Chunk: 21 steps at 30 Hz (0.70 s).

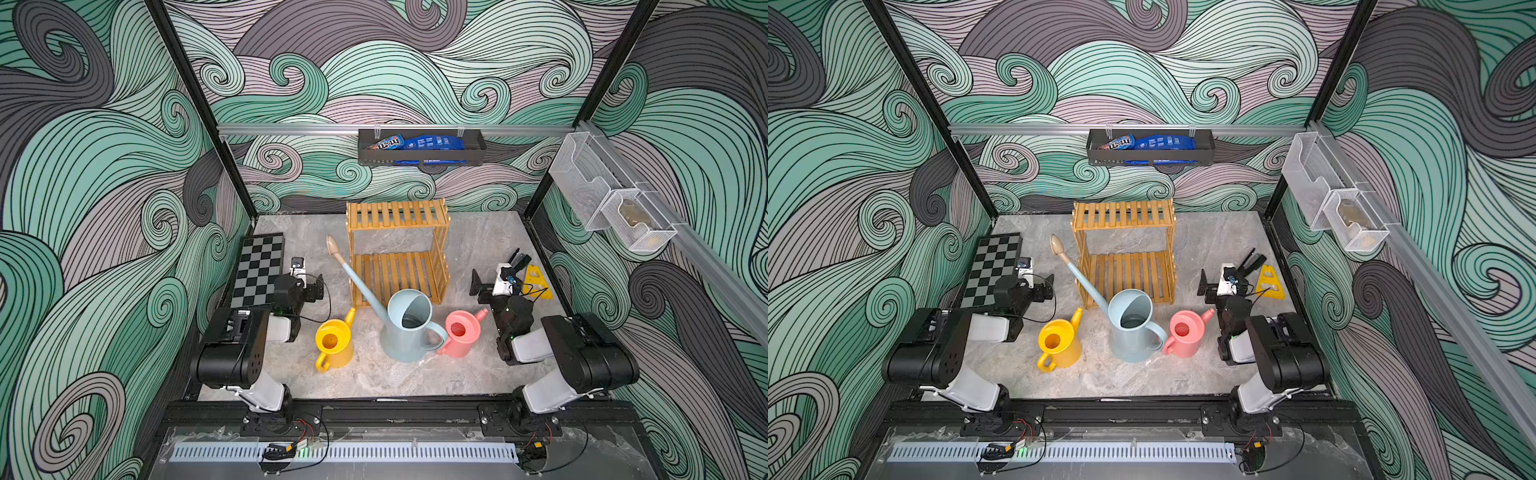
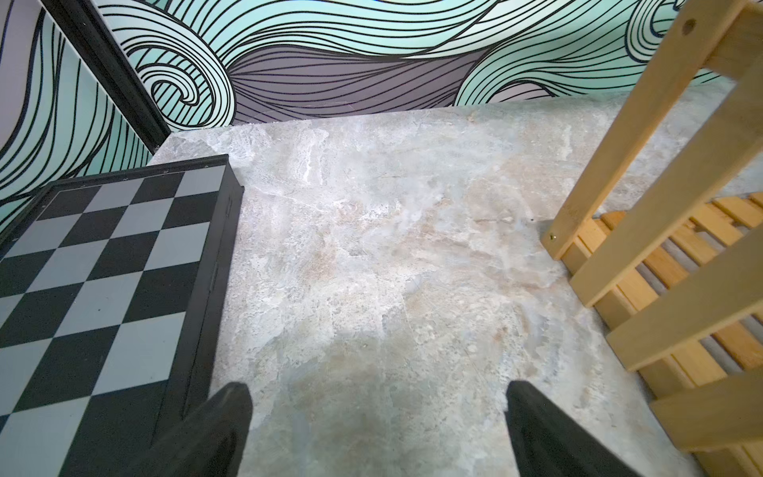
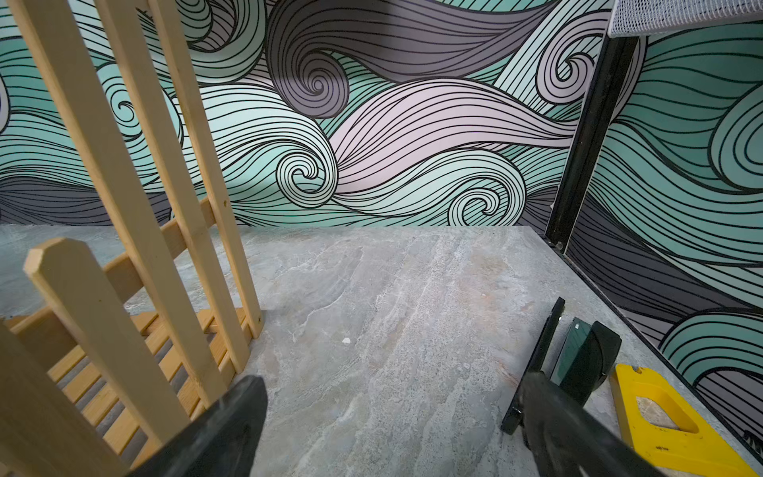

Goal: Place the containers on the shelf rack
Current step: Move the shelf to the center of the board.

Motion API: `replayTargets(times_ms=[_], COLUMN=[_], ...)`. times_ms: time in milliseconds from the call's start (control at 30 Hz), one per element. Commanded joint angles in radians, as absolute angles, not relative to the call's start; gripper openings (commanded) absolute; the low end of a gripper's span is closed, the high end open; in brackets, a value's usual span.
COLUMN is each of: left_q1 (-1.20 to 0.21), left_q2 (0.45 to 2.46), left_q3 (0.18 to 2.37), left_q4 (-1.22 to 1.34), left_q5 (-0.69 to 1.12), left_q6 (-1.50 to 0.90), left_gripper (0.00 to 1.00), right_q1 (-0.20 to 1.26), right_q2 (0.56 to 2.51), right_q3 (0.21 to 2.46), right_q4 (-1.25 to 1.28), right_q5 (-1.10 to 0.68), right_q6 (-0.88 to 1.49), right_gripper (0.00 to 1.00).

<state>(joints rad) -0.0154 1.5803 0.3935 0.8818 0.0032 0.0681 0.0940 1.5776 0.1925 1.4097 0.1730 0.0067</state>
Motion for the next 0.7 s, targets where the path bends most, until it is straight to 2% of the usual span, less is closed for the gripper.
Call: replayTargets(times_ms=[0, 667], left_q1=[-0.020, -0.023], left_q2=[1.585, 1.577], left_q3=[0.423, 0.419], left_q4=[0.871, 0.874], left_q5=[-0.009, -0.023], left_q6=[0.067, 0.072], left_gripper=[0.99, 0.99], right_q1=[0.087, 0.089], right_q2=[1.581, 1.579], right_q3=[0.198, 0.193], right_q4=[1.428, 1.436], right_q5=[0.167, 0.175], right_q6=[0.006, 0.011], right_gripper=[0.99, 0.99])
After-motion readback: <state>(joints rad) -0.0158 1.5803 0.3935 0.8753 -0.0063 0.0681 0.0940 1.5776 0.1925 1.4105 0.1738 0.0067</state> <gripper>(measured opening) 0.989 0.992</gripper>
